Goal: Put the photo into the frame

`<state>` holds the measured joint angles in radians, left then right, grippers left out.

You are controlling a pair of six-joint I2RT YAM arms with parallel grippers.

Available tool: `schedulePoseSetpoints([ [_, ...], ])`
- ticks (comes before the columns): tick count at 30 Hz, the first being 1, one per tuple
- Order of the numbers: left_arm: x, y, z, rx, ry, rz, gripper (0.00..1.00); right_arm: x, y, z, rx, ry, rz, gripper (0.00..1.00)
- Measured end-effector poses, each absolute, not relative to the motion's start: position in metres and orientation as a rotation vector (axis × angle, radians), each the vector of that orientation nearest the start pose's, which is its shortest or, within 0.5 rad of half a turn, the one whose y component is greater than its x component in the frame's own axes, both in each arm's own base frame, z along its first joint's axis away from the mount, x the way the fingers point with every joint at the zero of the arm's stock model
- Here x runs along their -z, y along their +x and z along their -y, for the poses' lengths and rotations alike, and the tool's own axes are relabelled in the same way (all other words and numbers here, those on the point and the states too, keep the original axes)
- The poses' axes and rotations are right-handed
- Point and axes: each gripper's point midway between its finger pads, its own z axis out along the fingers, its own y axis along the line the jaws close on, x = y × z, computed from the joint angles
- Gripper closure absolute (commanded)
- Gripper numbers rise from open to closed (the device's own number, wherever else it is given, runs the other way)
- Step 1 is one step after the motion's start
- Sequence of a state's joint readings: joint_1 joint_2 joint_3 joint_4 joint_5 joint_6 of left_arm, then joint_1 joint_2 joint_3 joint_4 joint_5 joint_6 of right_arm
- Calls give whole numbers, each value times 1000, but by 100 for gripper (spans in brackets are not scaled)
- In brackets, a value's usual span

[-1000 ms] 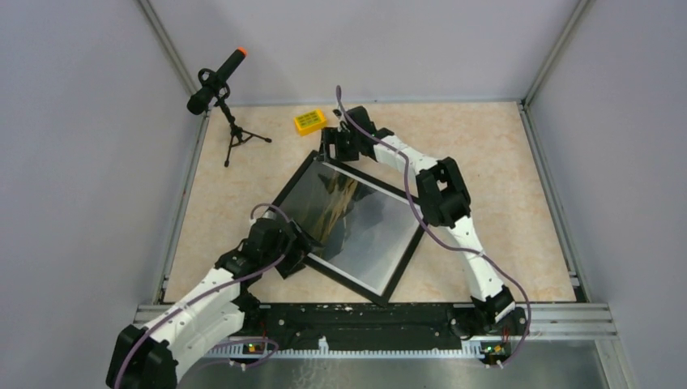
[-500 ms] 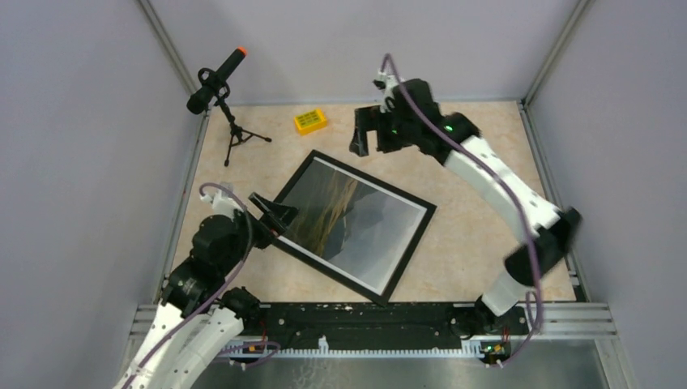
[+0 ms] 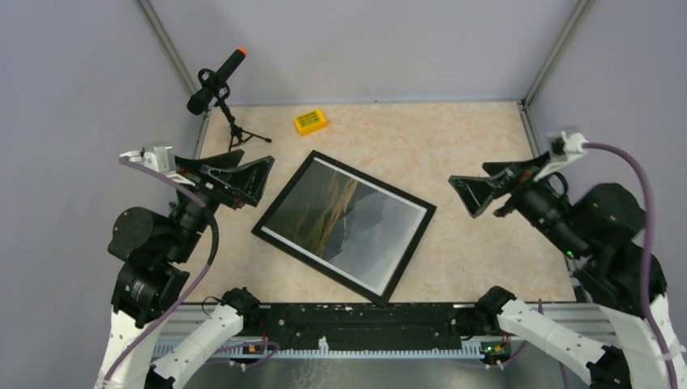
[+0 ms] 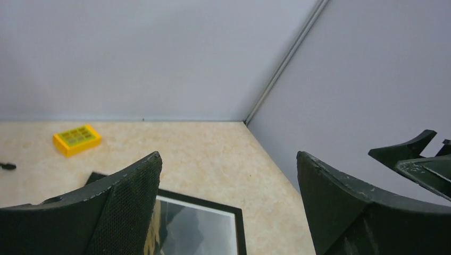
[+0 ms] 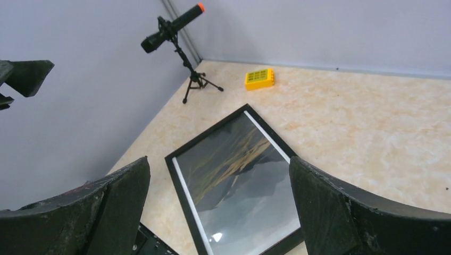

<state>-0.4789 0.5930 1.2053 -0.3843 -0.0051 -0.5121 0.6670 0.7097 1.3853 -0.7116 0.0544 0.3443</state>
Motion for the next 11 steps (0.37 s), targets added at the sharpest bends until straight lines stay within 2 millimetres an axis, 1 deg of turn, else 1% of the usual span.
schedulePoseSetpoints([
  [2,-488,179,116,815,16,-1336,1,-445,156,-123,-738,-187,-1585,1],
  [4,-500,175,114,801,44,-1293,1,-453,144,-109,-747,-153,-1532,1],
  [6,-506,173,113,784,63,-1263,2,-460,137,-100,-756,-122,-1495,1],
  [9,-508,173,111,757,83,-1248,2,-462,139,-97,-760,-82,-1490,1],
  [11,-509,173,111,746,93,-1241,2,-453,144,-98,-749,-63,-1514,1],
])
